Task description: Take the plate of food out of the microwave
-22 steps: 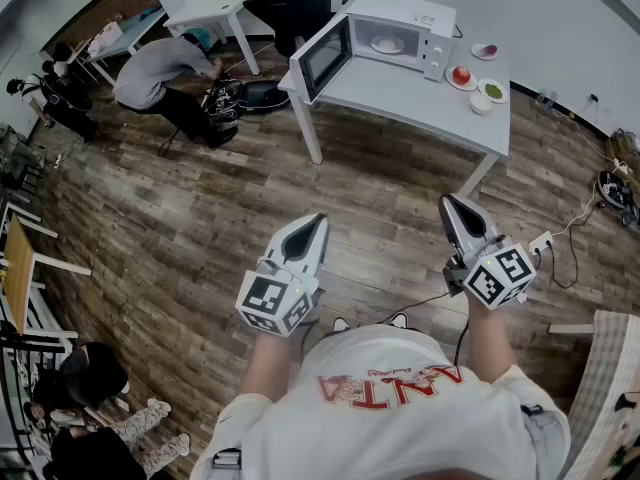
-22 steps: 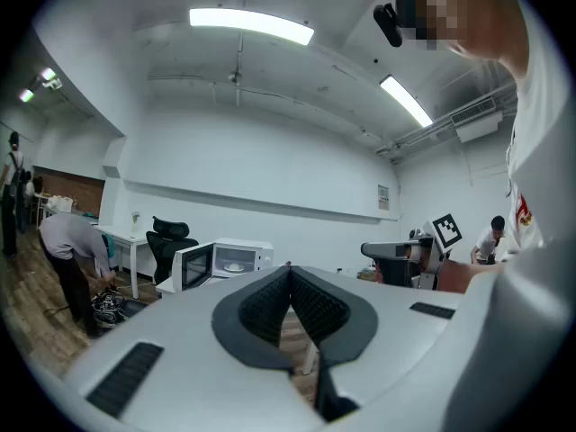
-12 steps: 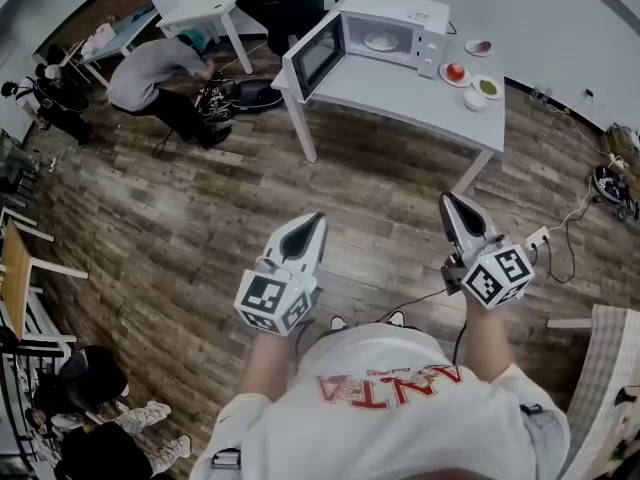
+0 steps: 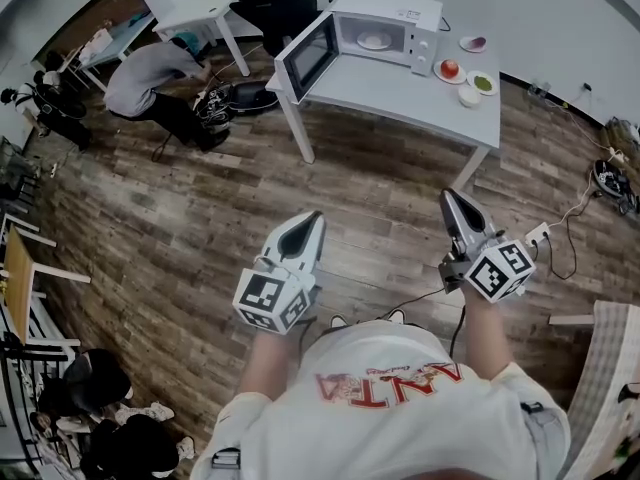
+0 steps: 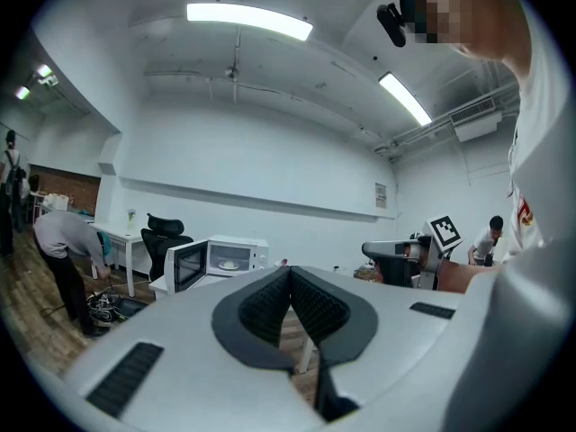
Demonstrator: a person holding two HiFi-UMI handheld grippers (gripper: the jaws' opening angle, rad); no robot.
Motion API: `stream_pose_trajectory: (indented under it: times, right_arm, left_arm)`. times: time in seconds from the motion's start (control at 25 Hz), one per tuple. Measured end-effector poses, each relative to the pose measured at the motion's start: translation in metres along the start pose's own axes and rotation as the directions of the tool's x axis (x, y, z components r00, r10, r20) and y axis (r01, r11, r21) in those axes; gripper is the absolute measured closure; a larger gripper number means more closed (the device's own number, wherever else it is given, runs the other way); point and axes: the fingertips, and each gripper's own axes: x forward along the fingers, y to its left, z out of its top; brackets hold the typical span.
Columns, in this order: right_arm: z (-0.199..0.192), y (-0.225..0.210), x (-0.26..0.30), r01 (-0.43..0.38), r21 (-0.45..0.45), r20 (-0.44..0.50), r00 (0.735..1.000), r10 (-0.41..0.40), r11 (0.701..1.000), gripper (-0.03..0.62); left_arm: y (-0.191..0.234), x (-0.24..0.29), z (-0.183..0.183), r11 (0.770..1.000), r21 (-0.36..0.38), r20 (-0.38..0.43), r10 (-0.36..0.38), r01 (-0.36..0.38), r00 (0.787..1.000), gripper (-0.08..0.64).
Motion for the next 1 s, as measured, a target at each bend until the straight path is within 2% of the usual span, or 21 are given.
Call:
stream_pose_trajectory:
  times: [0.28,0.52,0.72,1.0]
  right_arm:
    - [0.002,-0.031,-0.019,-0.014,0.041,0.019,1.0,0.013,0.999,0.589]
    - [-0.005,-0.075,-0.04,-0.01,0.106,0.0,1.0,0.01,0.994,0.589]
    - [-0.014,-0.093,-0.043,-0.013,0.128,-0.011,1.0,0.015,0.992,0.589]
    - [-0.015,-0.127,-0.021,0.022,0.133,-0.039,0.999,-0.017,0.991,0.589]
  left_arm:
    - [-0.027,0.023,-0.001,1.0,0.022,-0.02,-0.003,0.003,1.0,0.551]
    - [-0.057,0.049,-0.013,1.0,0.029,-0.057,0.002,-0.001,0.998,0.551]
    - [-0.056,0.061,-0.021,1.0,0.022,-0.074,0.018,-0.016,0.997,0.551]
    - [-0.044,0.111,-0.032,0.999,-0.011,-0.103,-0.032,0.031,0.994,0.551]
